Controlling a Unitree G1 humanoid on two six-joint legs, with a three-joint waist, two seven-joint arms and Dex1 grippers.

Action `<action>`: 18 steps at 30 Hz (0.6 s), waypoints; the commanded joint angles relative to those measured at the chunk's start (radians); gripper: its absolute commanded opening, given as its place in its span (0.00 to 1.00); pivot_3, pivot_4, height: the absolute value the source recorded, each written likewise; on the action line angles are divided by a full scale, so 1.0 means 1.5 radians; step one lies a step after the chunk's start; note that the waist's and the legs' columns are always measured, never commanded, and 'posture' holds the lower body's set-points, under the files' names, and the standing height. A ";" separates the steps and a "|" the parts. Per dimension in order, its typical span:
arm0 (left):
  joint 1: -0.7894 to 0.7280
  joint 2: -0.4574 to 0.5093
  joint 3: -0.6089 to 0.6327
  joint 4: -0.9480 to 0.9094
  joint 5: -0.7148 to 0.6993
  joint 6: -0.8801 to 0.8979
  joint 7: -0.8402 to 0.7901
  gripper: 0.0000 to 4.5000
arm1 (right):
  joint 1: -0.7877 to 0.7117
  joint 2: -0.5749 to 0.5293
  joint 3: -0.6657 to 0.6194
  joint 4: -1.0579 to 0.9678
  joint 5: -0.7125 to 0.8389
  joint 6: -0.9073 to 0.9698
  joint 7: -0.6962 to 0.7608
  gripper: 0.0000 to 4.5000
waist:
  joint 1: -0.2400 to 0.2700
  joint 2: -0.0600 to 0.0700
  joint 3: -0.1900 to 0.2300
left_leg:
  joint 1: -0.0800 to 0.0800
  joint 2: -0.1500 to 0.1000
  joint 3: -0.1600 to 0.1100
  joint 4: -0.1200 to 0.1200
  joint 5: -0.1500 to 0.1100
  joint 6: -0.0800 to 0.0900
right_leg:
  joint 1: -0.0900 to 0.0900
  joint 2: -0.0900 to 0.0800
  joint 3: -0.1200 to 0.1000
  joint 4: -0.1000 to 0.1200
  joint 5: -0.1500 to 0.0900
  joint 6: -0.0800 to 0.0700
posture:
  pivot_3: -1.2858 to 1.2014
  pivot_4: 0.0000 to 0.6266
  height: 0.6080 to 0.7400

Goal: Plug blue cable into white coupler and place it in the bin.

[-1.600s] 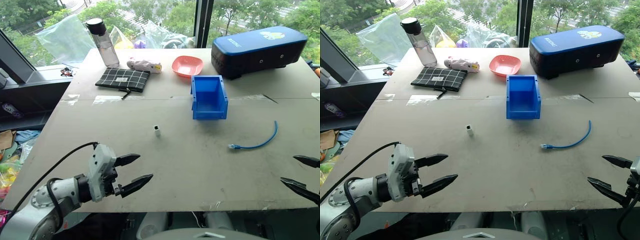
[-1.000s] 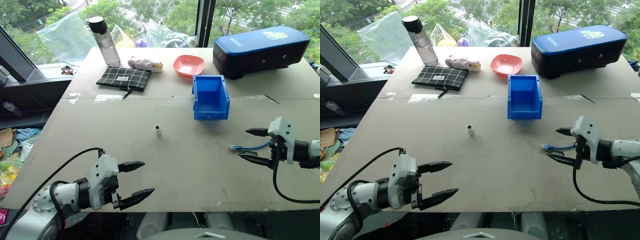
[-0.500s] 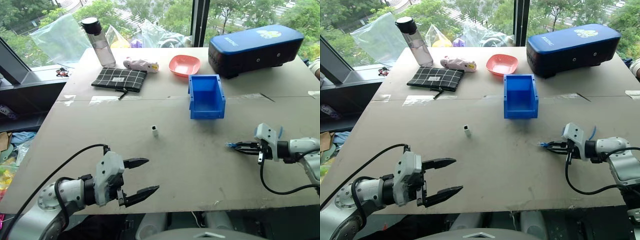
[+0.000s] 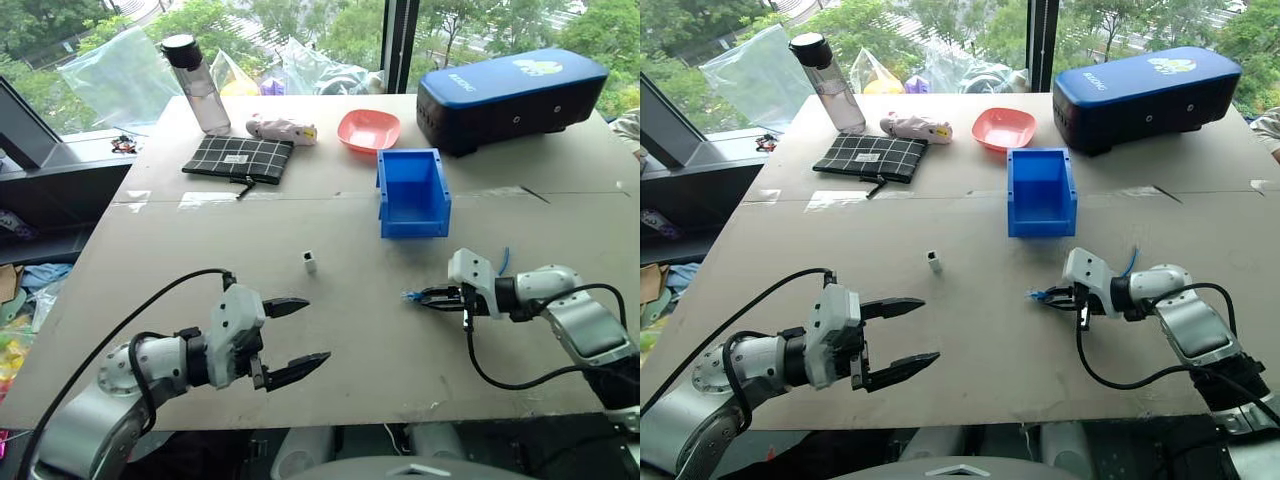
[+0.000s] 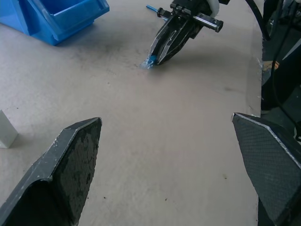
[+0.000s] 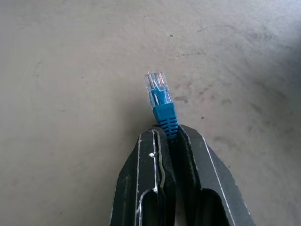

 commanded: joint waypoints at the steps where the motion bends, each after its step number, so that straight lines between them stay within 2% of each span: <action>1: -0.030 0.002 -0.029 0.009 0.018 0.012 0.013 1.00 | -0.028 0.017 0.020 0.015 -0.016 0.004 -0.005 0.02 | -0.002 0.000 0.000 | 0.000 0.000 0.000 0.000 0.000 0.000 | 0.000 0.000 0.000 0.000 0.000 0.000 | 0.52 0.24 1.00; 2: -0.041 0.002 -0.039 0.016 0.024 0.015 0.014 1.00 | -0.033 0.019 0.024 0.022 -0.019 0.002 0.001 0.02 | -0.006 0.000 0.000 | 0.000 0.000 0.000 0.000 0.000 0.000 | 0.000 0.000 0.000 0.000 0.000 0.000 | 0.52 0.24 1.00; 3: -0.062 0.000 -0.057 0.028 0.040 0.021 0.022 1.00 | -0.041 0.022 0.027 0.034 -0.026 -0.007 0.000 0.09 | -0.009 -0.001 0.000 | 0.000 0.000 0.000 0.000 0.000 0.000 | 0.000 0.000 0.000 0.000 0.000 0.000 | 0.52 0.24 1.00; 6: -0.122 0.000 -0.109 0.060 0.068 0.037 0.021 1.00 | -0.042 0.015 0.017 0.033 -0.016 -0.010 0.015 0.37 | -0.011 0.000 0.000 | 0.001 0.001 0.000 0.000 0.000 0.000 | 0.000 0.001 0.000 0.001 0.000 -0.001 | 0.52 0.24 1.00; 10: -0.221 -0.028 -0.171 0.126 0.091 0.027 0.002 1.00 | -0.001 -0.007 -0.061 -0.030 0.048 0.016 0.020 0.79 | -0.003 0.000 0.000 | -0.001 0.000 -0.002 0.000 0.001 -0.002 | 0.000 0.000 -0.001 0.000 0.000 0.000 | 0.52 0.24 1.00; 13: -0.294 -0.066 -0.225 0.186 0.123 0.017 -0.005 1.00 | 0.089 -0.031 -0.150 -0.108 0.117 0.007 0.032 0.79 | 0.008 0.001 0.000 | -0.001 0.000 -0.001 0.000 0.001 -0.002 | -0.001 0.000 -0.001 0.000 0.000 0.000 | 0.52 0.24 1.00; 18: -0.405 -0.148 -0.319 0.310 0.190 -0.021 -0.030 1.00 | 0.313 -0.036 -0.325 -0.244 0.179 -0.053 0.009 0.79 | 0.025 0.000 -0.001 | -0.002 -0.001 -0.003 0.000 0.001 -0.002 | 0.000 -0.001 -0.002 -0.001 0.000 0.000 | 0.52 0.24 1.00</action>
